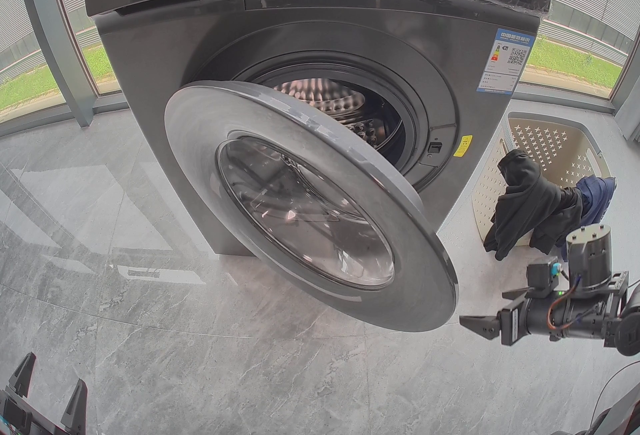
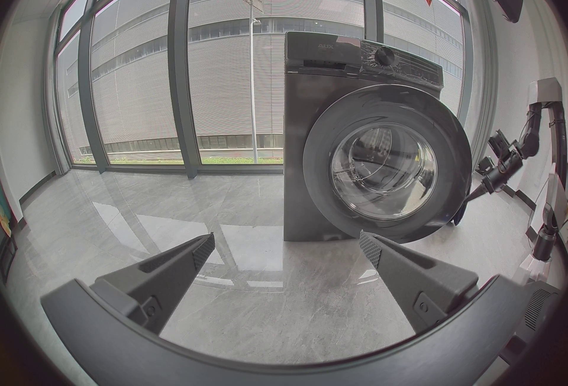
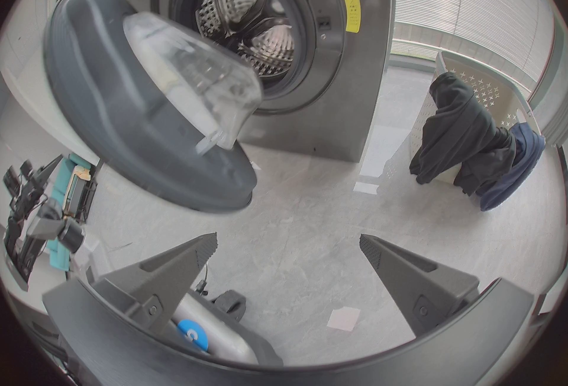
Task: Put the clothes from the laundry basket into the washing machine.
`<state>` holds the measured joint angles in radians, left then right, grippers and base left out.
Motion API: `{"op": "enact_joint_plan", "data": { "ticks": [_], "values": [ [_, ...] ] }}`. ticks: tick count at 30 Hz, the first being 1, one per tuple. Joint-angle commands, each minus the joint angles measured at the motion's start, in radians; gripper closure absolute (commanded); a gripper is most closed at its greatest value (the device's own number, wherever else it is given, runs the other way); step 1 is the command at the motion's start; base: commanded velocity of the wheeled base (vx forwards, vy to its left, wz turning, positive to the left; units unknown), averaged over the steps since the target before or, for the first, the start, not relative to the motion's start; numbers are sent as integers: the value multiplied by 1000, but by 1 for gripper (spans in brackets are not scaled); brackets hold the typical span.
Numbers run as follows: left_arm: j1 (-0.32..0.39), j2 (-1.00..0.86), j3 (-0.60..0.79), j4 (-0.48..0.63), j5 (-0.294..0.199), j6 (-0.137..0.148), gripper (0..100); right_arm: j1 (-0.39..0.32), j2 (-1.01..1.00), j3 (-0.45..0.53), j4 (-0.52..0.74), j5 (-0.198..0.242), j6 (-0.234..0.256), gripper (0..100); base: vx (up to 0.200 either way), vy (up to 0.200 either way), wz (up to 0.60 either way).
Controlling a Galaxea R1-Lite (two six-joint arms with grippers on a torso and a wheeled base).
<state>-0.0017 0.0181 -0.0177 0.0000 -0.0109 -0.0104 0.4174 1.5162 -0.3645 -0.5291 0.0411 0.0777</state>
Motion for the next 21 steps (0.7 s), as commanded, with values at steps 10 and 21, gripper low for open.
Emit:
{"op": "enact_joint_plan", "data": {
  "ticks": [10, 21],
  "values": [
    [0, -13, 16, 0, 0, 0, 0, 87, 125, -137, 0, 0, 11, 0, 0, 0, 0],
    [0, -13, 16, 0, 0, 0, 0, 169, 29, -111, 3, 0, 14, 0, -164, 0, 0]
  ]
}}
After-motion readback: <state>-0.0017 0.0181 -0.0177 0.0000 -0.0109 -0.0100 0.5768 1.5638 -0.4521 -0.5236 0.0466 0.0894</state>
